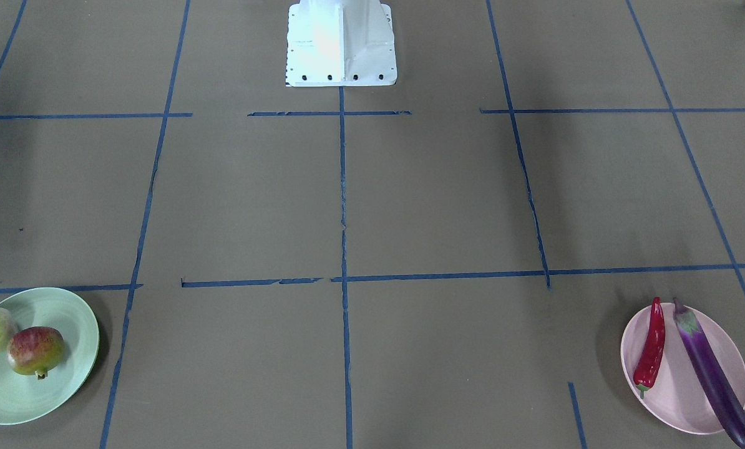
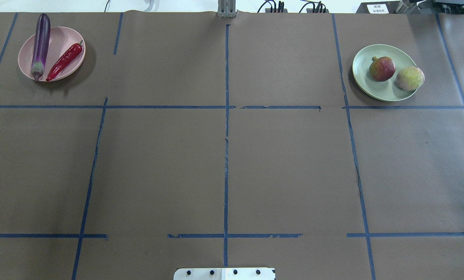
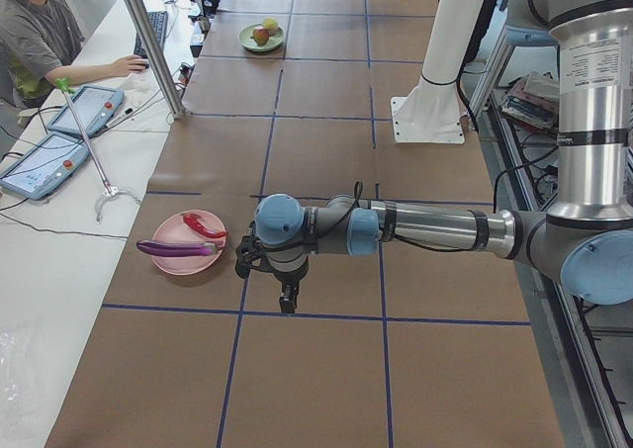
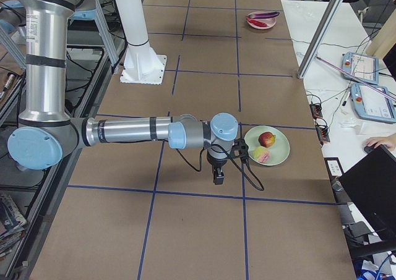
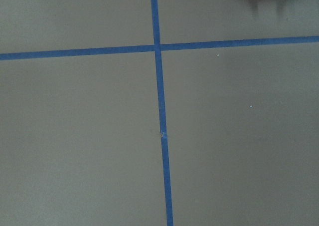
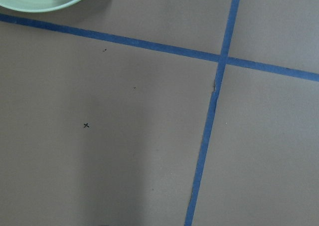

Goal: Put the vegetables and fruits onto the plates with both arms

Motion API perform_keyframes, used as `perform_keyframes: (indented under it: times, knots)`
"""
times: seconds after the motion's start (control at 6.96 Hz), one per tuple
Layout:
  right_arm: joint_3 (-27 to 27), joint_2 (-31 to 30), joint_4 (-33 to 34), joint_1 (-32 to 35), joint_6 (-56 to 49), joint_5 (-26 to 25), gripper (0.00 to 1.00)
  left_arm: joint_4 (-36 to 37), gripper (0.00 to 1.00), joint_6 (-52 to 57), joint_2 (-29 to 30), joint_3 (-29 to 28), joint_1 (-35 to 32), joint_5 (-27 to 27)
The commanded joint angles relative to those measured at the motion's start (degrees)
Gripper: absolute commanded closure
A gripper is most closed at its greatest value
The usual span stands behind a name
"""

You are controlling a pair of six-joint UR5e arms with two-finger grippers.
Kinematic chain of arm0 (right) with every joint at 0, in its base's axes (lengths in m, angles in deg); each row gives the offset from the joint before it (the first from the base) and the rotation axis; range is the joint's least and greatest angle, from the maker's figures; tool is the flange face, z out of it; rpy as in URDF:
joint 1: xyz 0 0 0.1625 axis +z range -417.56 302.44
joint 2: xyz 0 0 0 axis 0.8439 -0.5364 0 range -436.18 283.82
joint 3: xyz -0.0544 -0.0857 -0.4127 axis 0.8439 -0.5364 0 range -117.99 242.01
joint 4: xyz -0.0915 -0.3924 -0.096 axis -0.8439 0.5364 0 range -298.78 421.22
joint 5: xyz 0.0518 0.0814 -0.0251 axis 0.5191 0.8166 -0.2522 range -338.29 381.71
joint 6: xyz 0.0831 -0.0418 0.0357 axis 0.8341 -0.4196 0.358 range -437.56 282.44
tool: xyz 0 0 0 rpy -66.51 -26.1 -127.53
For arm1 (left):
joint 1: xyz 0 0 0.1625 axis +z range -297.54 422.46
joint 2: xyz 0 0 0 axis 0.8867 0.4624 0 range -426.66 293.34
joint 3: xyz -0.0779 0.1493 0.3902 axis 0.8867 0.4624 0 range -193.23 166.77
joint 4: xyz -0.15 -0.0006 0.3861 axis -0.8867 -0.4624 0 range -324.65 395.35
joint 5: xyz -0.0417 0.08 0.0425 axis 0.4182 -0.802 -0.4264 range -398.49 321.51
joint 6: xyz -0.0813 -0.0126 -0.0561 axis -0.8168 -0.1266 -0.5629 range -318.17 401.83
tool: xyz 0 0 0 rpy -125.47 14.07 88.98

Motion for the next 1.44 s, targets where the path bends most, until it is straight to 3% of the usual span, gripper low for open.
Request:
perform_keyframes:
  times: [0.0,0.43,1.29]
  knots:
    - [0.3,-1.4,0.0,0.5,-0.1,0.0,0.0,-3.4,0.0,0.0,-1.9,0.3,-0.3,-0.8]
    - [0.5,-1.9,0.0,1.2,0.1,-0.5,0.0,-3.6,0.0,0.0,-2.7,-0.1,-0.2,-5.3]
    - [0.8,-0.1,-0.9,1.3,1.2,-0.3,0.0,-3.6,0.0,0.0,-2.9,0.5,0.0,-4.6]
